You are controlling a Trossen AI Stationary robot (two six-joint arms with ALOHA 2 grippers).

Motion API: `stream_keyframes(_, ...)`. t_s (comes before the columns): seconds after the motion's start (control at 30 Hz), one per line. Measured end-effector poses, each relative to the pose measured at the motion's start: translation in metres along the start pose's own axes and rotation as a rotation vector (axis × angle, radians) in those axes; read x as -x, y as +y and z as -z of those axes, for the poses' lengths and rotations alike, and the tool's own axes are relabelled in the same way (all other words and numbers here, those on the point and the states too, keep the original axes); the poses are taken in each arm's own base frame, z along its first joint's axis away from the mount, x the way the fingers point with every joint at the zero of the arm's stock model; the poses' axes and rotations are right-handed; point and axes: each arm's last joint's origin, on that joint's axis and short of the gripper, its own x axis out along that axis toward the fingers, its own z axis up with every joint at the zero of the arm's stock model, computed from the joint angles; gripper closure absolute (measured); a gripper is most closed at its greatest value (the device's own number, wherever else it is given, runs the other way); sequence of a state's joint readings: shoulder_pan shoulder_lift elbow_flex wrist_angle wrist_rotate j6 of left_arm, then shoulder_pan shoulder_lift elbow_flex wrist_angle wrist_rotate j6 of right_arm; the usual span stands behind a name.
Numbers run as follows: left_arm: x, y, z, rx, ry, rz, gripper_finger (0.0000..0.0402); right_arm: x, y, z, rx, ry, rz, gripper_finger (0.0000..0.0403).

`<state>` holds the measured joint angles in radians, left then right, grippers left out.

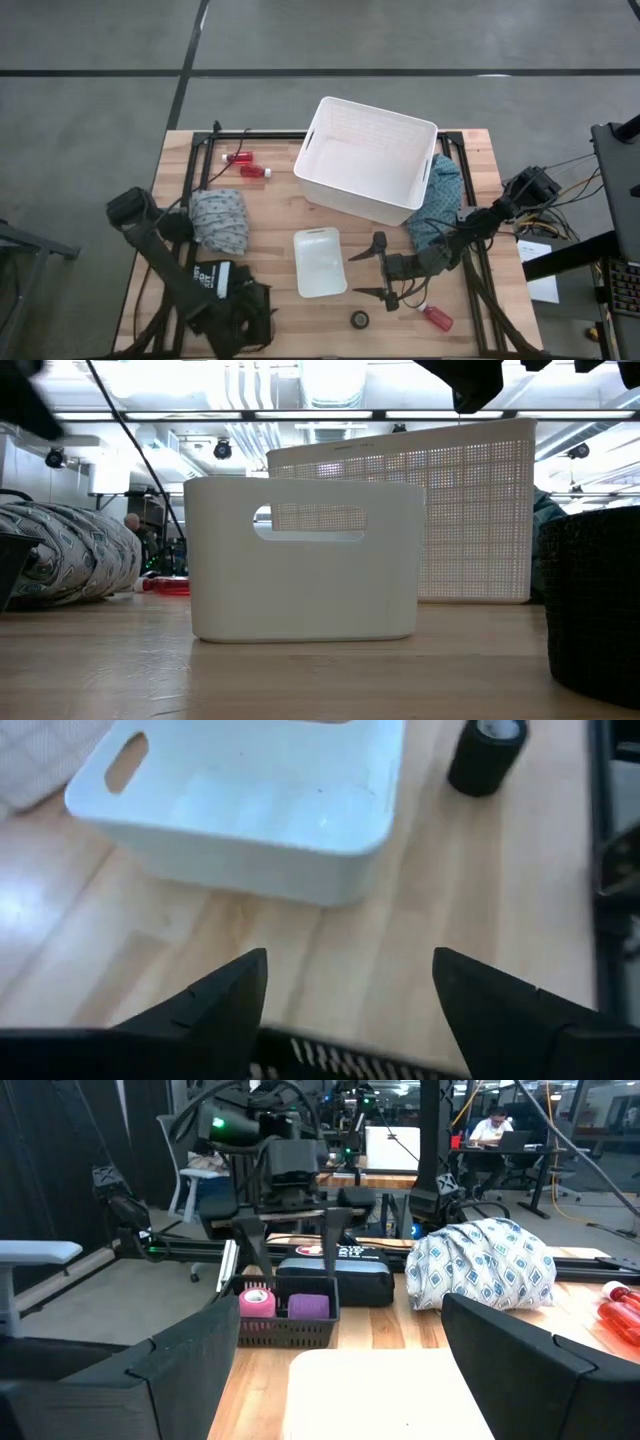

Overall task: Pick & Place Medicine items
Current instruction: Put the black bandage into the black bin

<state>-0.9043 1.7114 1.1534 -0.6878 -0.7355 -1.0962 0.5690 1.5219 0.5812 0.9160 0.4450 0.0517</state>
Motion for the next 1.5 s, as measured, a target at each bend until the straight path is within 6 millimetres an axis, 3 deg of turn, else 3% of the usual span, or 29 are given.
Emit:
stream_keyframes(0.23, -0.032, 0.013, -0.037, -0.147, -0.007, 0.004, 0.0116, 0.0, 0.0, 0.0, 0.0, 0.0, 0.0, 0.0062)
stream_keyframes(0.47, -0.046, 0.034, -0.077, -0.192, -0.087, -0.001, 0.0114, 0.0, 0.0, 0.0, 0.0, 0.0, 0.0, 0.0062)
stream_keyframes(0.63, -0.059, 0.052, -0.095, -0.186, -0.047, 0.042, 0.0114, 0.0, 0.0, 0.0, 0.0, 0.0, 0.0, 0.0062)
stream_keyframes(1.0, -0.072, 0.061, -0.077, -0.038, -0.075, 0.129, 0.0114, 0.0, 0.0, 0.0, 0.0, 0.0, 0.0, 0.0062)
stream_keyframes(1.3, -0.046, 0.087, -0.069, -0.16, -0.27, 0.26, 0.0115, 0.0, 0.0, 0.0, 0.0, 0.0, 0.0, 0.0062)
stream_keyframes(1.5, -0.024, 0.111, -0.06, -0.172, -0.306, 0.338, 0.0115, 0.0, 0.0, 0.0, 0.002, 0.003, 0.0, 0.0062)
